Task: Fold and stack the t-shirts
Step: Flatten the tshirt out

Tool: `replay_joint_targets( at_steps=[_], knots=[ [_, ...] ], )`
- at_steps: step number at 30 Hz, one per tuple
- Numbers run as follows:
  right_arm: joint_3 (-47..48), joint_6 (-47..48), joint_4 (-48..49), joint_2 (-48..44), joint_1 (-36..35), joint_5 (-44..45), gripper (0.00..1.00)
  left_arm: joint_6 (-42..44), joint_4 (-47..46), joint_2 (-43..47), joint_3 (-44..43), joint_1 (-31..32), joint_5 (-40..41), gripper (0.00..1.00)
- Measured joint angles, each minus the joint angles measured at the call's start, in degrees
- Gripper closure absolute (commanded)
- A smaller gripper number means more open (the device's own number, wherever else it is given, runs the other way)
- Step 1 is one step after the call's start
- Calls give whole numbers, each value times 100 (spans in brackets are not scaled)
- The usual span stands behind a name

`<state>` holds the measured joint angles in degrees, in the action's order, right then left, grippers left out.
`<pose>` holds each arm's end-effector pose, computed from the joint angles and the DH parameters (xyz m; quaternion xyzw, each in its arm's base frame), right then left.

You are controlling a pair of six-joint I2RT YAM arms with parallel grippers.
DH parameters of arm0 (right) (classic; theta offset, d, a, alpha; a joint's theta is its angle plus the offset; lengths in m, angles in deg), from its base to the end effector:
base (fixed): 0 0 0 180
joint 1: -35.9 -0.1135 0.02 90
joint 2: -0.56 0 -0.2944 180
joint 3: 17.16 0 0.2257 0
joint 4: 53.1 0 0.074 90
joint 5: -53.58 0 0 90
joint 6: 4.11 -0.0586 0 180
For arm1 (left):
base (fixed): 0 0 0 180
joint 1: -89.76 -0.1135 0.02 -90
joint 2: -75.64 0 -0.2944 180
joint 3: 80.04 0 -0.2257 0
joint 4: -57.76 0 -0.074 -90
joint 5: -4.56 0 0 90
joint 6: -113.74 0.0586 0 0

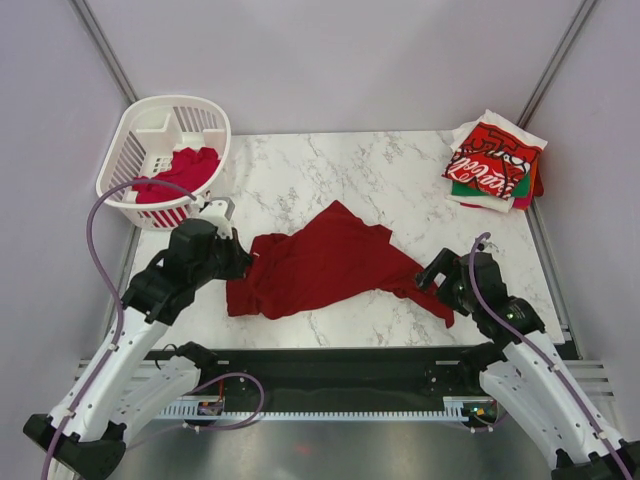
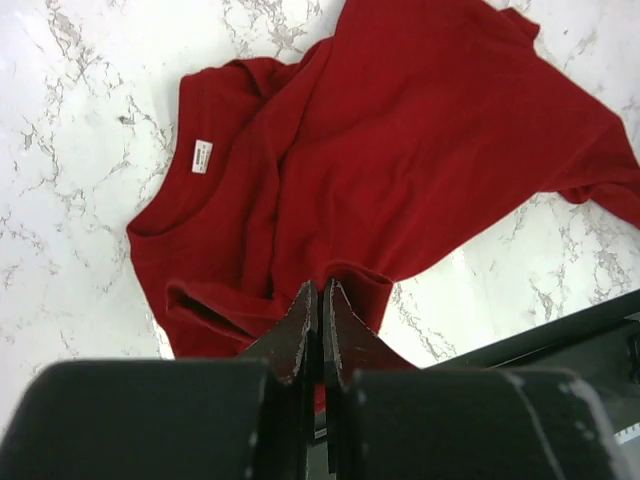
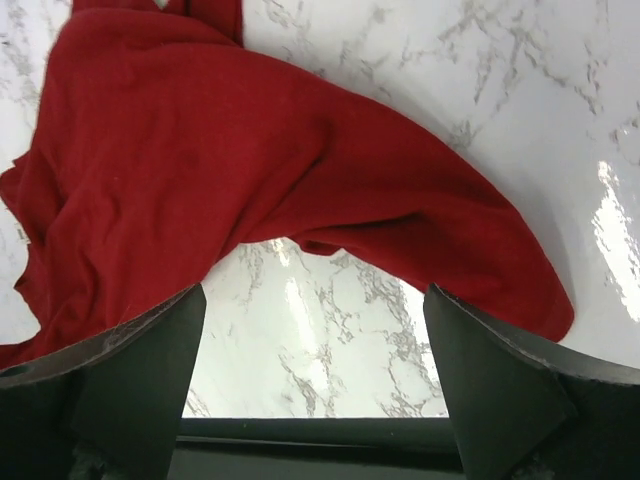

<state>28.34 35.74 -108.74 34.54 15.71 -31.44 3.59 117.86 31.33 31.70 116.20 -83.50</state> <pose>0.0882 0.0270 0.2310 0.2542 0.8844 0.1916 0.3414 0.1107 -0.0528 0.3326 0.0413 0.8906 -0.1652 0.4218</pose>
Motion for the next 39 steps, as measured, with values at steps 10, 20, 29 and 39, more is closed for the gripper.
replay_joint_targets(
  at_steps=[10,20,29,39],
  knots=[
    [885,782,1268,2210,4,-442,7,-13,-44,26,103,0,-26,98],
    [2730,1429,2173,5493,-2,-612,9,7,-120,358,483,0,188,98],
    [3547,1679,2441,7163,-2,-756,15,9,-247,446,597,0,245,98],
    [4048,1880,2704,7744,-2,-741,87,9,-304,496,621,0,247,98]
  ],
)
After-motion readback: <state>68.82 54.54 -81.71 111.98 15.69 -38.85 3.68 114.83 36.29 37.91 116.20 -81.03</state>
